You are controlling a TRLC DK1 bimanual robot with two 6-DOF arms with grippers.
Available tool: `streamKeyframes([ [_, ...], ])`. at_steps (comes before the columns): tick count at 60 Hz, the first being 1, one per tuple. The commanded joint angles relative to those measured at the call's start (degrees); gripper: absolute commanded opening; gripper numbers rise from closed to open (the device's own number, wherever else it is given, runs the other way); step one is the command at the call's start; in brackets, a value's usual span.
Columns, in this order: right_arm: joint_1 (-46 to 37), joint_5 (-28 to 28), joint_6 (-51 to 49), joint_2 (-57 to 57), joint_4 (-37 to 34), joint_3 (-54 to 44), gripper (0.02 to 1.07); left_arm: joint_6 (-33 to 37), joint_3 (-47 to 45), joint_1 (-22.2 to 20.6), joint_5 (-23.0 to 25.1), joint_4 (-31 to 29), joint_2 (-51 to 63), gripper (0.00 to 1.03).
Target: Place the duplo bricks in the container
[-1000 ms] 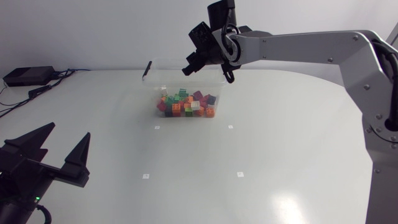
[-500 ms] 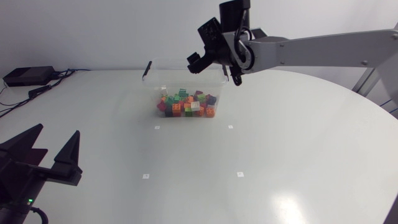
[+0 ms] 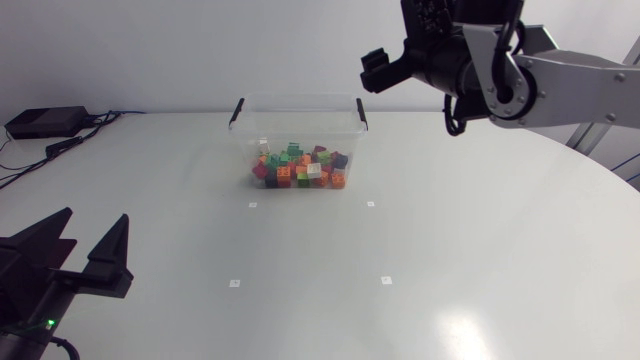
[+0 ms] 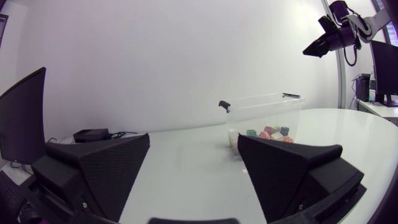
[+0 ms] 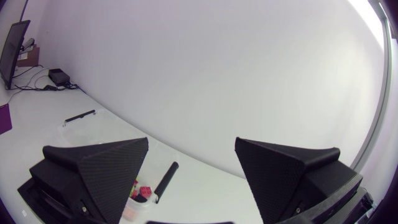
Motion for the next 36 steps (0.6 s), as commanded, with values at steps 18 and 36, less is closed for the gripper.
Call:
streamKeyframes([
  [18, -6.28, 4.36, 1.67, -17.55, 1.34, -14.52, 1.03, -4.37, -1.08, 1.02, -0.45, -2.13, -0.65, 0.98],
  [36, -13.84, 5.33, 2.99, -29.32, 2.57, -25.42, 1.03, -7.27, -0.91, 1.37, -0.45, -3.27, -0.65, 0.98],
])
